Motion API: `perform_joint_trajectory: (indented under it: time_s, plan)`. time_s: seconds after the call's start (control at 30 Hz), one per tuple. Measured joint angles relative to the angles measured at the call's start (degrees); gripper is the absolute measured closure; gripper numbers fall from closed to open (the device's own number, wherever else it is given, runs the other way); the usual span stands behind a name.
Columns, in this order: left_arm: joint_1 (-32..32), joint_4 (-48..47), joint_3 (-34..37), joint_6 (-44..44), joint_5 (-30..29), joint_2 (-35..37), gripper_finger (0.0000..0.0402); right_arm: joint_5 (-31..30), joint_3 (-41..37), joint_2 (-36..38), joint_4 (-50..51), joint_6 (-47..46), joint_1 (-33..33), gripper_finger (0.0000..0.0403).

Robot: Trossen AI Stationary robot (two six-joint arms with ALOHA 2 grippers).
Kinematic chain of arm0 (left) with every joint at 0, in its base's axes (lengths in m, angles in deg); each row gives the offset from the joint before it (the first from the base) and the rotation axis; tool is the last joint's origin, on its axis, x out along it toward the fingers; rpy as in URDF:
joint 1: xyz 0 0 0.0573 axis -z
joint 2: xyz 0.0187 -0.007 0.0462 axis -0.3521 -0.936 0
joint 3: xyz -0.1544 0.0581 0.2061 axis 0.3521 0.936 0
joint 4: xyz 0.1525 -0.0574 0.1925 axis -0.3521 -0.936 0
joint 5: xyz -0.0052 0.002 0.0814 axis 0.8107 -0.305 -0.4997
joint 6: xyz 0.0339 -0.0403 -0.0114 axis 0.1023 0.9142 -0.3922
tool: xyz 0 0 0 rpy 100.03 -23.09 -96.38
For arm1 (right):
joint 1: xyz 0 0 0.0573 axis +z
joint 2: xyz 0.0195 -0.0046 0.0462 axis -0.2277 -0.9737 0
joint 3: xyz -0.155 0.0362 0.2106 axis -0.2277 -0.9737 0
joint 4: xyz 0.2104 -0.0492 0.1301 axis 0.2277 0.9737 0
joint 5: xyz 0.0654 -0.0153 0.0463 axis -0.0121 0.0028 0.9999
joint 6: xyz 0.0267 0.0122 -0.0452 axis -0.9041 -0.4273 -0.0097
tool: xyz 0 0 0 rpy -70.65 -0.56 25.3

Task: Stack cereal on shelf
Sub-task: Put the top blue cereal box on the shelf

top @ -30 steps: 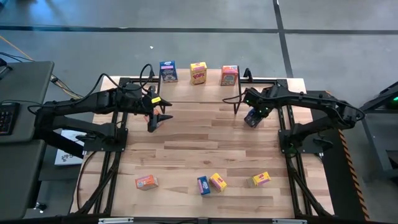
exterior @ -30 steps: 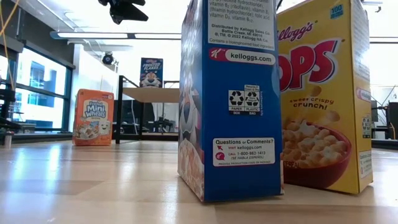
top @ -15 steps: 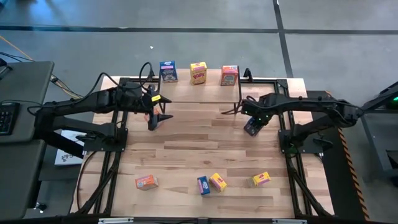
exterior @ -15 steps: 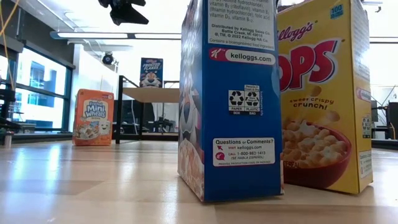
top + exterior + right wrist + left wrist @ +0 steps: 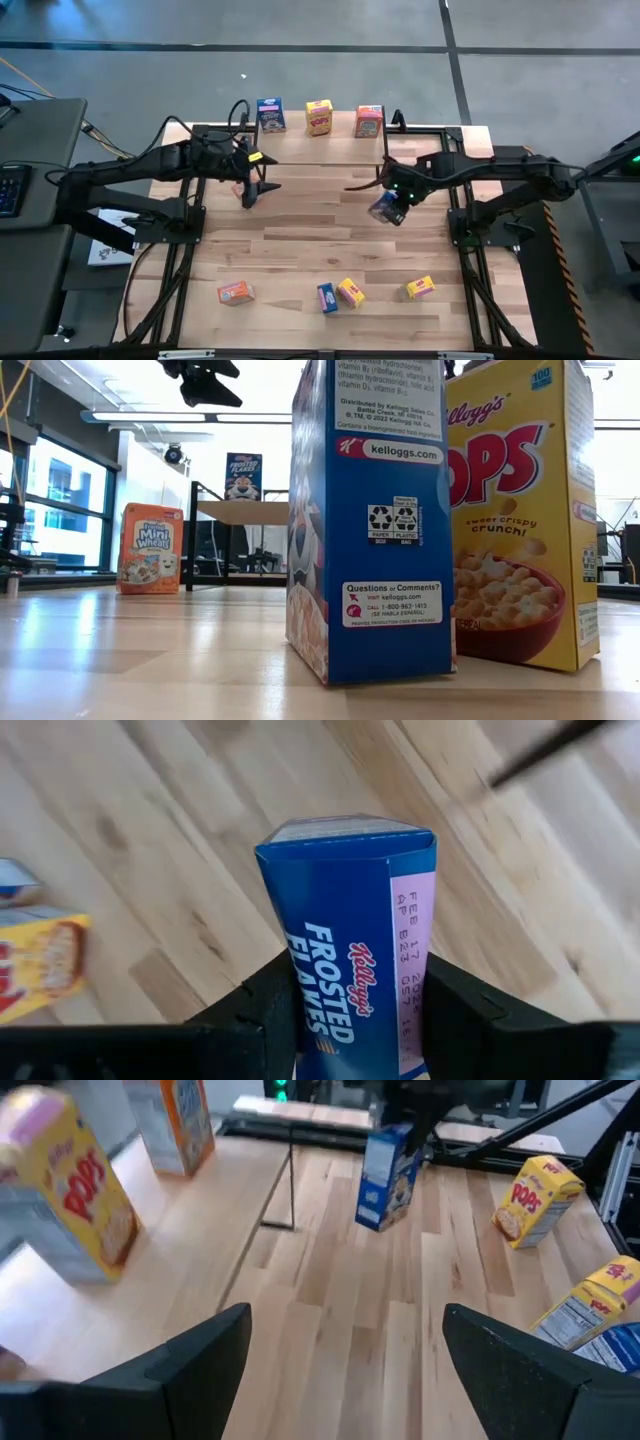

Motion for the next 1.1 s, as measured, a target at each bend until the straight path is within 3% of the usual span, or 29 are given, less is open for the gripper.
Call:
perform_joint_trajectory:
  time_s: [0.63, 1.1]
  plan:
    - [4.83, 10.26, -0.01, 2.74, 4.17, -11.84, 0.008, 2.09, 6.9, -0.15, -13.6, 14.43, 1.6, 0.0251]
    - [8.33, 19.2, -0.02, 7.11, 4.17, -16.7, 0.008, 6.14, 6.9, -0.15, -20.62, 16.65, 1.64, 0.0251]
